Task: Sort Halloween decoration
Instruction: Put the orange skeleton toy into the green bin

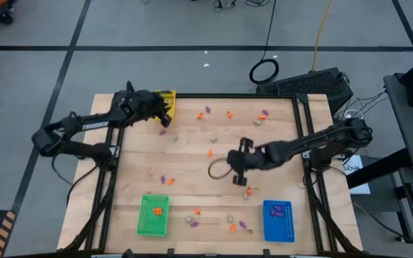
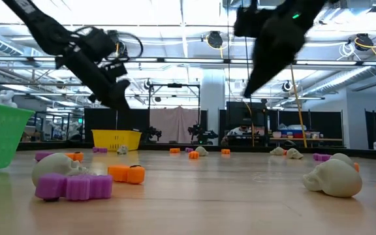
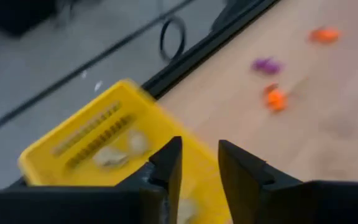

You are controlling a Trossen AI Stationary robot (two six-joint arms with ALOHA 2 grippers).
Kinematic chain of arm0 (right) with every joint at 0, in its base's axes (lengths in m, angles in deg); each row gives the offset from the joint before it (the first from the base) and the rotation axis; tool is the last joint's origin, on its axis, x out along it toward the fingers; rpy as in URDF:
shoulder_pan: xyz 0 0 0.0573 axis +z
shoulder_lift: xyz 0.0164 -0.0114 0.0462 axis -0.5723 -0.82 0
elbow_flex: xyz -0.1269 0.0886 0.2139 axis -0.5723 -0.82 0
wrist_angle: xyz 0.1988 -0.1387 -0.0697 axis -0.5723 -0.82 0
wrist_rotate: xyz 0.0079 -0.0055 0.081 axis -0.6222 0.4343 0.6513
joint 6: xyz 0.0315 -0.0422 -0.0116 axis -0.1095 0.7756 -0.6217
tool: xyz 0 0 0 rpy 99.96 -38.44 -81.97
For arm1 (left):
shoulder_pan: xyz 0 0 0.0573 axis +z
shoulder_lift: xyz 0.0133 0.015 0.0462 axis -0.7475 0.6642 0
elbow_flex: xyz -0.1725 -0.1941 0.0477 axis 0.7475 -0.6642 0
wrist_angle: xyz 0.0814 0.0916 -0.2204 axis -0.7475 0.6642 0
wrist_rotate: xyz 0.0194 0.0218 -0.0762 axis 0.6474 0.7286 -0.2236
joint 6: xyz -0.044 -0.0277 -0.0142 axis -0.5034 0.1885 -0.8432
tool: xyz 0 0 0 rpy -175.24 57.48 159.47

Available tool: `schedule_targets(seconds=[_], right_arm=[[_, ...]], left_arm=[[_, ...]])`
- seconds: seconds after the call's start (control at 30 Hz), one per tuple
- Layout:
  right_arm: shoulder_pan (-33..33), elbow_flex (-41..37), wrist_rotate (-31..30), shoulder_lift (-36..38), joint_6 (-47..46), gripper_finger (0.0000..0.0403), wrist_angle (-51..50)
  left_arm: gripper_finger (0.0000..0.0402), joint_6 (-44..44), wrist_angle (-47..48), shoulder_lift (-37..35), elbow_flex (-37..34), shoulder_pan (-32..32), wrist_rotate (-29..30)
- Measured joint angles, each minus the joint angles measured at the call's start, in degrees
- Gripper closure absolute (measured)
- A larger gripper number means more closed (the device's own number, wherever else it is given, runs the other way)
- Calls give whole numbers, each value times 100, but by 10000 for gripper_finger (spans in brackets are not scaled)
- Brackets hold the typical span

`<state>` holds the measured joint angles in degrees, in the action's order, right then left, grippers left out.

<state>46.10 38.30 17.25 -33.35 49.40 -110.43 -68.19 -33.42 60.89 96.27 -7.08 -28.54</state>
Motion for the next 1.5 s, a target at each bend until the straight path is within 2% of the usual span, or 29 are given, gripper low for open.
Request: schedule_targets(seconds=[0.13,0.23,0.4,0.5,0.63,0.7,0.83,0.93,1.03,1.23,1.37,1.5], right_arm=[[574,13,303,0,-1478,403,-582],[1018,13,305,0,-2775,403,-951],[1561,13,304,0,-4282,401,-1292],[1733,13,363,-38,-4917,386,-1345],[1879,13,643,-181,-5032,348,-1286],[1927,13,841,-302,-4835,325,-1066],[2196,40,1120,-708,-3206,286,180],[2397,367,1310,-1126,-2264,271,552],[2486,923,1339,-1636,-1589,269,254],[2506,2232,1355,-2686,-350,270,-697],[2506,2718,1630,-3082,-36,270,-1091],[2506,2876,1804,-3240,-12,270,-1194]], left_arm=[[333,-173,-387,-580,-467,-566,11],[346,-316,-633,-970,-791,-1030,31],[352,-471,-840,-1507,-1183,-1797,165],[352,-514,-976,-1679,-1344,-2263,301],[352,-519,-1057,-1726,-1418,-2865,595],[352,-447,-1204,-1725,-1486,-3159,721],[352,-418,-1559,-1726,-1697,-3638,964],[352,-430,-1499,-1724,-1754,-3896,1239],[352,-449,-1466,-1721,-1754,-4093,1516],[352,-416,-1487,-1721,-1754,-4265,1690],[352,-416,-1480,-1721,-1753,-4299,1703],[352,-401,-1390,-1721,-1750,-4299,1703]])
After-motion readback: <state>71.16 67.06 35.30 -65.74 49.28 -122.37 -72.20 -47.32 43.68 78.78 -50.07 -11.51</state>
